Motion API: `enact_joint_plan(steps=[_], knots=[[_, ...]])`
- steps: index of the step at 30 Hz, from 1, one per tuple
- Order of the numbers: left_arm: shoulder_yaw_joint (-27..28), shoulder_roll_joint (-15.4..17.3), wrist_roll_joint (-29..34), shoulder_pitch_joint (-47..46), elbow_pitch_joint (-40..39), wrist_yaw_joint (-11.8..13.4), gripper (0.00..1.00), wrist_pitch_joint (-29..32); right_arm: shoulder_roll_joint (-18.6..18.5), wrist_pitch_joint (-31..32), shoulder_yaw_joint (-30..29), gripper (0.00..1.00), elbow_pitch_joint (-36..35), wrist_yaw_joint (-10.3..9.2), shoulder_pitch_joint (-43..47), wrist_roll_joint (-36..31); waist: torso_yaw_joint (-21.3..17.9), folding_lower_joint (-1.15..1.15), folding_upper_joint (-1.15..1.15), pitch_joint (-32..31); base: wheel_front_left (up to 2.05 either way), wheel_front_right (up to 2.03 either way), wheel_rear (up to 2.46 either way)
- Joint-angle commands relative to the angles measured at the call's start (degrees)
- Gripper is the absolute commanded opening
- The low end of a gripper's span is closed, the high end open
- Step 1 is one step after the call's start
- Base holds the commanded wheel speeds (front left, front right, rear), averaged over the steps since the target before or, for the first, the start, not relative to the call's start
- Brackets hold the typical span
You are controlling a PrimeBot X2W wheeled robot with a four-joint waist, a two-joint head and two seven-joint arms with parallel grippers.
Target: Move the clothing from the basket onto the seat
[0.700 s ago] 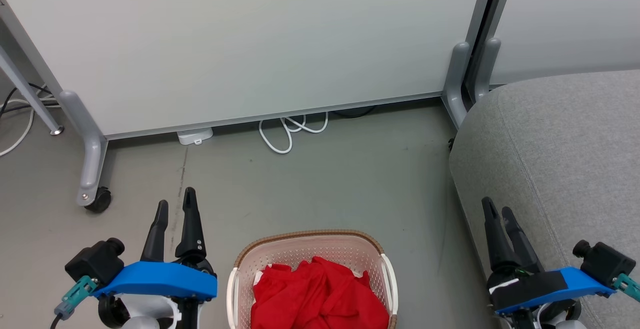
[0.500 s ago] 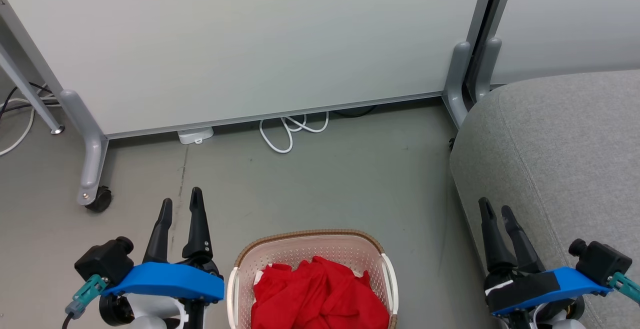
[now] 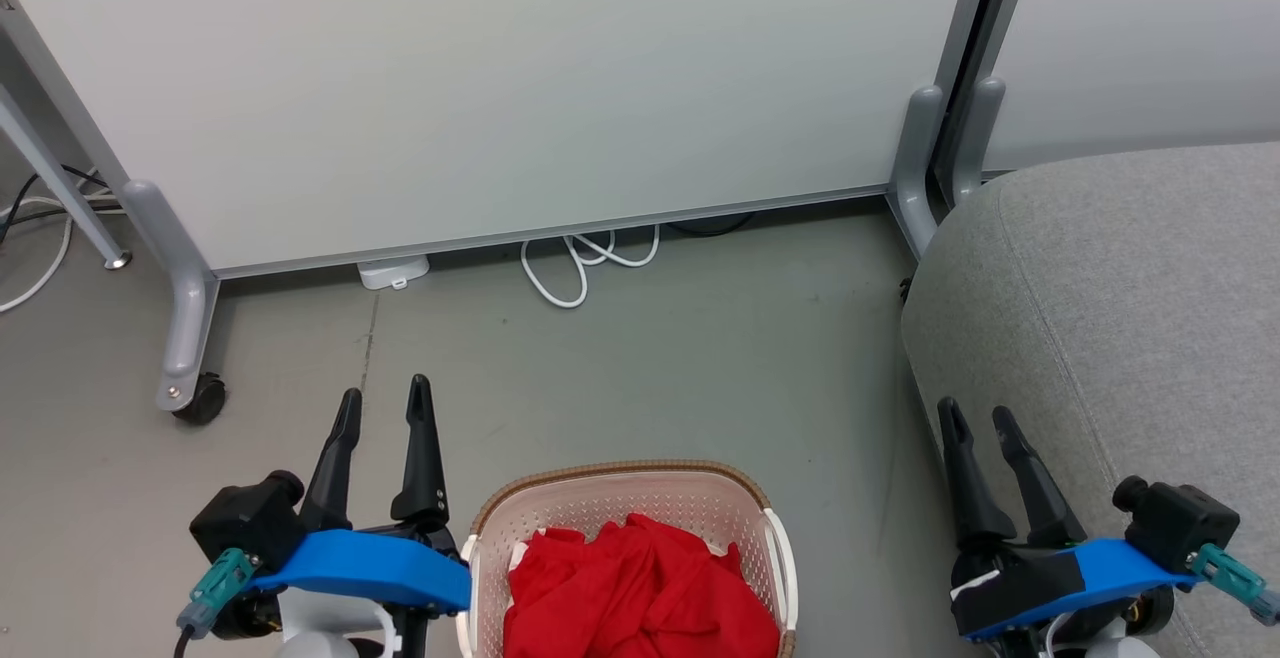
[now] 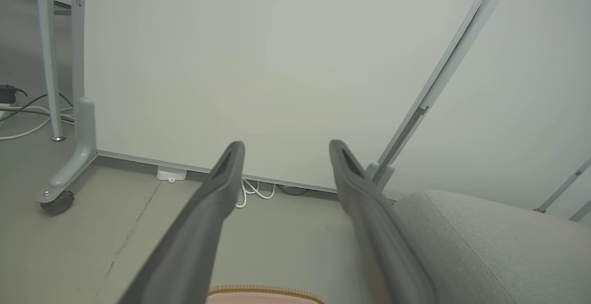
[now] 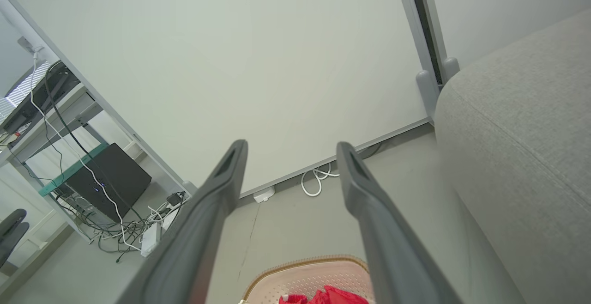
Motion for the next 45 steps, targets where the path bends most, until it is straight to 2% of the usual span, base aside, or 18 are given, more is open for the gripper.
enact_joint_plan(steps=[1, 30, 45], knots=[[-0.24, 0.3, 1.41, -1.06, -0.25, -0.3, 1.0, -0.45, -0.46, -0.43, 0.25, 1.0, -0.34, 0.1, -1.12, -1.23, 0.02, 0.0, 0.0, -0.01, 0.0, 0.0, 0.0], [-3.4, 0.31, 14.32, -1.14, 0.26, -0.1, 1.0, -3.9, -0.56, -3.89, 2.28, 1.0, -0.34, 0.13, -0.76, -14.19, 0.42, 0.0, 0.0, 0.21, 0.0, 0.0, 0.0], [-4.46, 0.31, 18.95, -1.3, 1.59, -1.27, 1.0, -5.44, -0.59, -5.43, 2.98, 1.0, 0.25, 0.11, -0.73, -19.61, 0.69, 0.0, 0.0, 0.16, 0.0, 0.0, 0.0]])
